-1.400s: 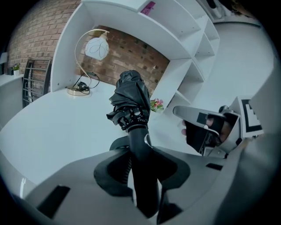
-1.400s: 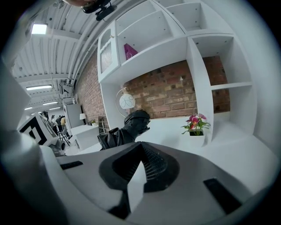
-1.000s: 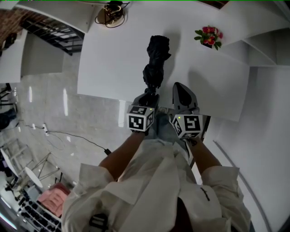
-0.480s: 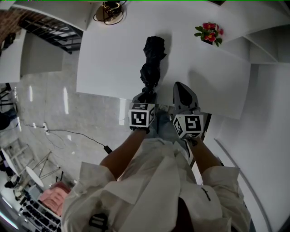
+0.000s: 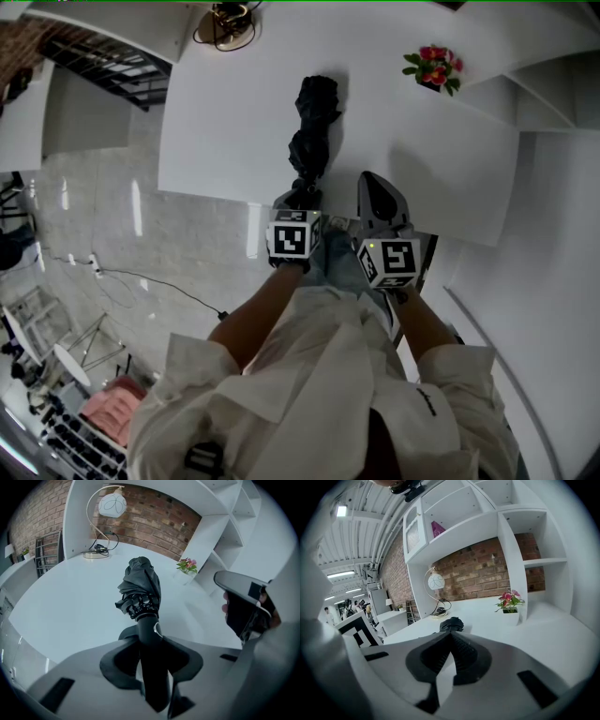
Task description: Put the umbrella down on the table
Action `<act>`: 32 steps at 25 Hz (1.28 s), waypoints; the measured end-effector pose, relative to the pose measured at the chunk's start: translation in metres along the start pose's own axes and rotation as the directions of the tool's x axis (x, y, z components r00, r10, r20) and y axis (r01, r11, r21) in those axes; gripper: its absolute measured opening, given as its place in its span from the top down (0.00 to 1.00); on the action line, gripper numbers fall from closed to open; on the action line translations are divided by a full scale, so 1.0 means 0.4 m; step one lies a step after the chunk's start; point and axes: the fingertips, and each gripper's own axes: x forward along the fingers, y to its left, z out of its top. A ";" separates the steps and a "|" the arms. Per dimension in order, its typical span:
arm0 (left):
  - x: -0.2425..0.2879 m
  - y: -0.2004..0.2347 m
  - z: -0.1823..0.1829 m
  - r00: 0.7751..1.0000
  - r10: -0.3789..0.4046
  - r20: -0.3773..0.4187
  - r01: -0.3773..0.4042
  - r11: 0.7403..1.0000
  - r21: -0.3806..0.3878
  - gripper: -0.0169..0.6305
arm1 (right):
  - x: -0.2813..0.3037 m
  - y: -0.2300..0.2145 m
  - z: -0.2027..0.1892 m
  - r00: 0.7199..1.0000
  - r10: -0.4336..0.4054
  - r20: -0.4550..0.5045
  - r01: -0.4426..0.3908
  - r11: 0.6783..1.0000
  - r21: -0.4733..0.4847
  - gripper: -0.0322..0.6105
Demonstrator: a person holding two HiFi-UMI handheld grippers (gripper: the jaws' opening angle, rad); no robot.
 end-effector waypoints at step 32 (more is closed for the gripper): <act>-0.096 -0.042 0.077 0.997 0.020 0.076 -0.030 0.991 0.130 0.53 | -0.039 0.004 0.033 1.000 -0.020 0.021 0.020 1.000 -0.007 0.92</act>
